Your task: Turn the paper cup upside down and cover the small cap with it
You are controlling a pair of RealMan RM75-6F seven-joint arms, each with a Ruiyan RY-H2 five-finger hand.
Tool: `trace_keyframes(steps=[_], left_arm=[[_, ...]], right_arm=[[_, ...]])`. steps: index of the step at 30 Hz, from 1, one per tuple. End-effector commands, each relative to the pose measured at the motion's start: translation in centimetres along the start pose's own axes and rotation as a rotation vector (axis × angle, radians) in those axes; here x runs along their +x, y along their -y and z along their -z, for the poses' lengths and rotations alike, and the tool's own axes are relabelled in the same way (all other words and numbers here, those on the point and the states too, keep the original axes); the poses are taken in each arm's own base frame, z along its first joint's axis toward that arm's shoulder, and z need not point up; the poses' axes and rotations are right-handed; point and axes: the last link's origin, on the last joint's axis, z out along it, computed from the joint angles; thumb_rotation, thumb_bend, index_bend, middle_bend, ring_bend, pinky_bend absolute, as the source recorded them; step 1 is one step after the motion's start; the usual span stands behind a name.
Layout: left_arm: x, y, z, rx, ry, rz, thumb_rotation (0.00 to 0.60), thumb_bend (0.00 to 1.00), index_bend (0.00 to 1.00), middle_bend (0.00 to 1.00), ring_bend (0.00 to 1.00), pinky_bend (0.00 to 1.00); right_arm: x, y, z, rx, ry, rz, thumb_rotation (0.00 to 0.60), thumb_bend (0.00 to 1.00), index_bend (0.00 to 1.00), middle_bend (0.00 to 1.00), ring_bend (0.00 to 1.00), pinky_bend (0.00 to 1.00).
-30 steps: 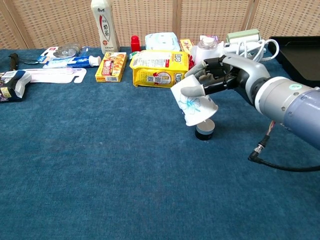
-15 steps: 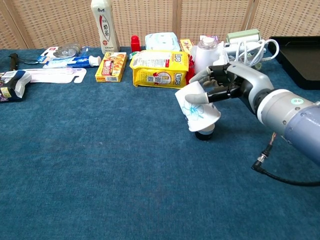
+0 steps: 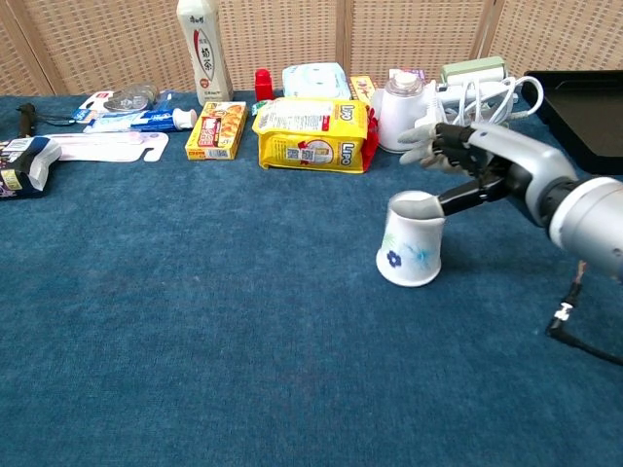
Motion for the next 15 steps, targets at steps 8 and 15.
trace_keyframes(steps=[8, 15], left_arm=[[0.1, -0.2, 0.1, -0.004, -0.003, 0.002, 0.600, 0.18, 0.28, 0.28, 0.17, 0.18], [-0.3, 0.1, 0.2, 0.011, 0.011, 0.005, 0.600, 0.18, 0.28, 0.28, 0.17, 0.18]], right_arm=[[3.8, 0.7, 2.2, 0.069, -0.018, 0.077, 0.555, 0.26, 0.08, 0.16, 0.12, 0.02], [7.0, 0.8, 3.8, 0.097, -0.092, 0.254, 0.557, 0.26, 0.22, 0.22, 0.18, 0.08]])
